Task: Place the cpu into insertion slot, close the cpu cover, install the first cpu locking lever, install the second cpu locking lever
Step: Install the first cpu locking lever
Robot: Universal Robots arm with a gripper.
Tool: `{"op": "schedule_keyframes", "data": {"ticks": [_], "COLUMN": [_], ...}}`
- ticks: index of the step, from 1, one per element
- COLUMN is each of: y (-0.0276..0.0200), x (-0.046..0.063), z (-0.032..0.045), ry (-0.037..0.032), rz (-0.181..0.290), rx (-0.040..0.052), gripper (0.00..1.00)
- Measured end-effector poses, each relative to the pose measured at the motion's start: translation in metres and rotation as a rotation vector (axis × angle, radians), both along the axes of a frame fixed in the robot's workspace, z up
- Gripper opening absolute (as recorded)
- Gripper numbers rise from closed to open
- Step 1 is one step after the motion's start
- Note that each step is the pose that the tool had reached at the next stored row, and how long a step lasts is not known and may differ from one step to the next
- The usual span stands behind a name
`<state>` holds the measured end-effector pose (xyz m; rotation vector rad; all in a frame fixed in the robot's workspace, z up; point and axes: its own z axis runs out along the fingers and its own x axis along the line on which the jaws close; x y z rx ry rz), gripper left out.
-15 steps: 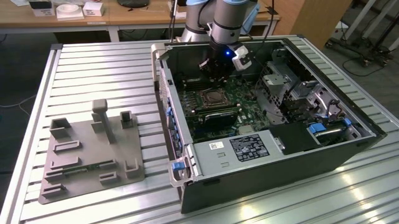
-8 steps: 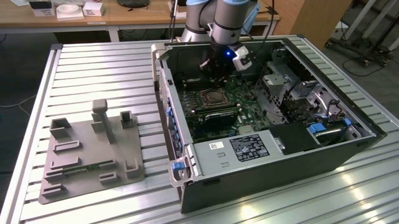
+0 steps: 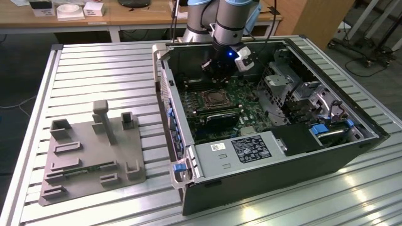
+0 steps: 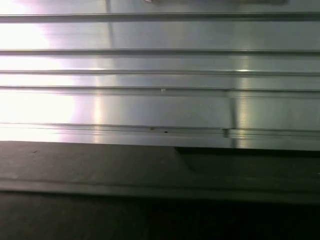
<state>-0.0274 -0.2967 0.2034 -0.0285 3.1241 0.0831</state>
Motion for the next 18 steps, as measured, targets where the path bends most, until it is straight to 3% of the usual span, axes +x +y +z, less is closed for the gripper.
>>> {"op": "schedule_keyframes", "data": {"ticks": [18], "y": [0.0015], "x": [0.0016], "z": [-0.0035], "ry": [0.0017], "rz": [0.000], "rx": [0.0006], "gripper": [0.11]}}
